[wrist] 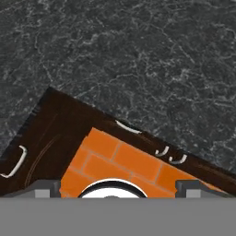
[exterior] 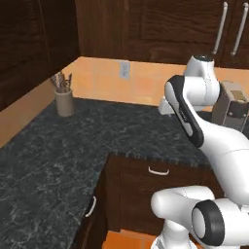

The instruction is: Take a straw from the drawer in front and place it inside the glass cup on the dining counter.

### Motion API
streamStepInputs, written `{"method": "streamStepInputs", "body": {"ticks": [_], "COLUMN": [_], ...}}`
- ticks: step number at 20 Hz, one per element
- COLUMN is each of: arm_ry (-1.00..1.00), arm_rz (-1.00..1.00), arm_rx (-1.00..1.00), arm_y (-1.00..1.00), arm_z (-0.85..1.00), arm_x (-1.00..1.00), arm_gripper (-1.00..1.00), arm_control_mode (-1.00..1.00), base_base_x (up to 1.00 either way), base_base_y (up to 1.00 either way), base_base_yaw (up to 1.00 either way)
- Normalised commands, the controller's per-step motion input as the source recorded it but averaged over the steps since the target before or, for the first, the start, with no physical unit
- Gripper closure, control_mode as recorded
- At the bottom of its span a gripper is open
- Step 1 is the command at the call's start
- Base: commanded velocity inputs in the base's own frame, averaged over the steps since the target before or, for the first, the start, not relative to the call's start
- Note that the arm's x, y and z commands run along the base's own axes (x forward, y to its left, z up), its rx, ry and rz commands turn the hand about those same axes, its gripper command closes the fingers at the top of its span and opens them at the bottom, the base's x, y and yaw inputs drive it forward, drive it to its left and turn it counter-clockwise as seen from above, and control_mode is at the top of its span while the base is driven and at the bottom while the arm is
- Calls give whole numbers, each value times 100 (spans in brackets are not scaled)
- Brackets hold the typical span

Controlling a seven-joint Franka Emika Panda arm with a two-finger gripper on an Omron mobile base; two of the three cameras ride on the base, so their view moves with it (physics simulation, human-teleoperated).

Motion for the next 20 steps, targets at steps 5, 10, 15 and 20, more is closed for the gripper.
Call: {"method": "streamStepInputs", "body": {"ticks": [5,10,15,20], "arm_ry": [0,0,0,0], "arm_rz": [0,0,0,0], "arm_rx": [0,0,0,0], "arm_y": [0,0,0,0], "arm_z": [0,0,0,0], "arm_x": [0,0,0,0], "arm_gripper": [-100,-100,-100,-100], "arm_control_mode": [100,100,100,100], "base_base_x": [0,-1,-50,-54], "base_base_y": [-77,-81,-71,-76], "base_base_yaw": [68,59,46,33]}}
